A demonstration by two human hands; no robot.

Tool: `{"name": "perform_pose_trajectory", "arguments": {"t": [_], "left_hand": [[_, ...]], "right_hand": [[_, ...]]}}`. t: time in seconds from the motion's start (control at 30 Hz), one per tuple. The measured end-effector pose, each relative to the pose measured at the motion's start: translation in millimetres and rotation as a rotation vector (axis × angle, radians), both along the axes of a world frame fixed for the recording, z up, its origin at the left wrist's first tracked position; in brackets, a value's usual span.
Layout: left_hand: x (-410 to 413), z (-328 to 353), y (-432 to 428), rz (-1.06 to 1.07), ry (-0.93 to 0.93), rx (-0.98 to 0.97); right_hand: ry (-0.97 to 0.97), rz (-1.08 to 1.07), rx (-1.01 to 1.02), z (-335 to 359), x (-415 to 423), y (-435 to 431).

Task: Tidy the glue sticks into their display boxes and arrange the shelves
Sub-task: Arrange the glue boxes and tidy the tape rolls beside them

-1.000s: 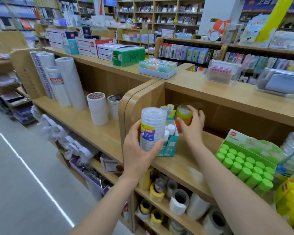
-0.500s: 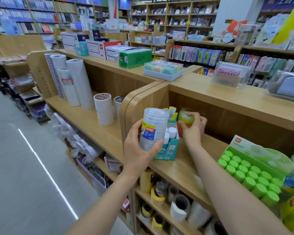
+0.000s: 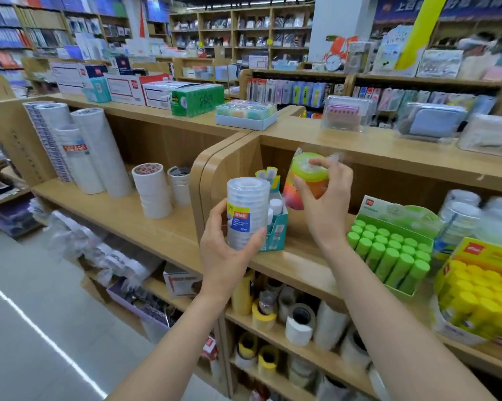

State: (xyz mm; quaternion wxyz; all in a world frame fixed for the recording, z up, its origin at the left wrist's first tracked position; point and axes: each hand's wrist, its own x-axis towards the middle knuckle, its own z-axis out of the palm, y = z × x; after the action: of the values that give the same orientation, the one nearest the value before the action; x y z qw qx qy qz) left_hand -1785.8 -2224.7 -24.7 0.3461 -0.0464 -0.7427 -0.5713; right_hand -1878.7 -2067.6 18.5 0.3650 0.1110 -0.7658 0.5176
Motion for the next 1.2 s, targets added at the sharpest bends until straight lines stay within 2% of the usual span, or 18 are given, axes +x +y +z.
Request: {"name": "perform_pose_trajectory", "arguments": {"t": [0.13,0.3,0.57,0.73,0.93,1.2], "left_hand": [[23,-9,5,-0.123,0.015,0.022],[59,-34,26,-0.253,-0.030,0.045],[118,-75,91,-0.496,-0.153,-0.001],[134,-70,173,-0.600,-0.177,-0.033],[149,-67,309,-0.693,-0.179,0.040],[149,-62,440,-0.623,-0.143,-0.039]], "right_hand": [[0.062,0.006,0.000,-2,52,13],[-0.023,0.044,-0.046,-26,125,39],[-0.127,-0.174,-0.025,-72,221,115],[-0.099,-0.303,-0.056,-68,262,201],[-0.064,-0.413,-0.016,-61,301,324],[-0.083,-0.492,0.002,-63,311,455]]}}
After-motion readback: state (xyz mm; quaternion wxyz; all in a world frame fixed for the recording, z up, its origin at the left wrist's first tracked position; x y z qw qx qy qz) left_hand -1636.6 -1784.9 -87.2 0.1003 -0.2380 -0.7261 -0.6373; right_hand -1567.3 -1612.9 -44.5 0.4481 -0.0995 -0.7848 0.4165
